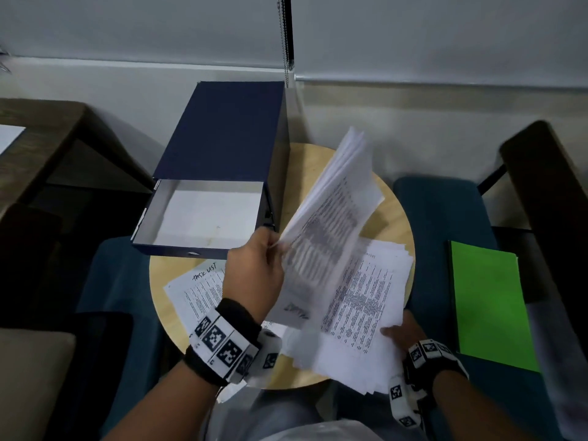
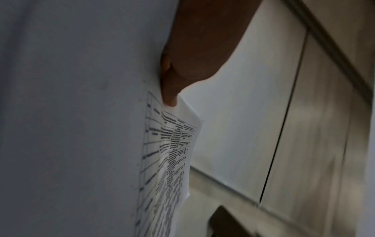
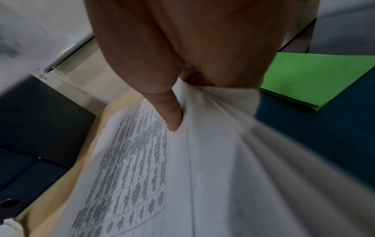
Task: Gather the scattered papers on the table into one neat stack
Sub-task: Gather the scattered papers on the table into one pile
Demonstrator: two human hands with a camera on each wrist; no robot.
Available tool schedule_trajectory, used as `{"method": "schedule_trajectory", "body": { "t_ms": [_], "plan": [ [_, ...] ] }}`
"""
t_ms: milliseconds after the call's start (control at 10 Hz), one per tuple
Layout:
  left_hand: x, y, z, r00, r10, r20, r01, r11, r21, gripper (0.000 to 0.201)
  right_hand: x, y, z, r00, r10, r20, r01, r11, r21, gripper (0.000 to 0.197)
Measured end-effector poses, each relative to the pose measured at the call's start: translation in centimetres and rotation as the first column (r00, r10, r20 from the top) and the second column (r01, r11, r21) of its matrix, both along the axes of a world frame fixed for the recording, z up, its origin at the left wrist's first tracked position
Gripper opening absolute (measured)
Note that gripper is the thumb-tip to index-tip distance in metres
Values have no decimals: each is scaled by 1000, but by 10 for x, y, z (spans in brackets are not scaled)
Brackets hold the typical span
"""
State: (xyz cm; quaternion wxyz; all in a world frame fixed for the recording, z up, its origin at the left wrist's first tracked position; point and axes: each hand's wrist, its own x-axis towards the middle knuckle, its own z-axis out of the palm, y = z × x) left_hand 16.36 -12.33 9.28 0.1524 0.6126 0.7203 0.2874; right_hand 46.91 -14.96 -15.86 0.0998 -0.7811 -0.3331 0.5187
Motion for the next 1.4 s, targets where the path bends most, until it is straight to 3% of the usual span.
{"method": "schedule_trajectory", "body": {
  "t_ms": [100,200,300,400,500,600,700,800,900,1000,1200,1300,1400],
  "plan": [
    [9,10,-4,974,71,214,-59,996,-62,18,-5,-3,3,989,-80,-121,83,996,20,50],
    [21,12,-38,932,68,356,-11,987,-160,17,-3,-7,7,865,-365,-344,347,931,-115,61],
    [29,3,-91,924,106,367,60,909,-413,40,1,-14,17,634,-543,-551,465,836,-290,82],
    [21,-13,-145,969,41,244,139,726,-674,82,-4,-21,20,517,-549,-657,500,816,-290,79],
    [-7,-28,-177,987,88,137,47,650,-758,64,-9,-18,23,594,-503,-628,497,843,-206,45],
    [-56,-42,-200,970,242,-5,-161,628,-761,50,-6,-17,3,820,-335,-465,371,928,-14,36],
    [-103,-53,-209,868,459,-187,-431,511,-744,59,-5,-19,-5,924,-244,-295,262,965,21,40],
    [-142,-62,-225,757,594,-273,-546,345,-763,75,-9,-17,1,970,-175,-171,182,983,26,44],
    [-168,-63,-254,739,623,-255,-527,299,-796,80,-15,-12,6,994,-100,-35,101,994,39,50],
    [-154,-59,-226,743,650,-161,-459,319,-829,42,-16,-8,0,998,-46,47,45,999,28,53],
    [-135,-46,-226,806,579,-123,-433,436,-789,18,-10,-4,-11,996,10,88,-11,1000,7,54],
    [-97,-39,-187,864,501,-53,-391,600,-698,37,-9,-2,-7,997,18,81,-18,1000,2,51],
    [-73,-41,-176,975,222,0,-179,784,-594,39,-7,1,-6,996,29,80,-30,1000,5,51]
  ]
}}
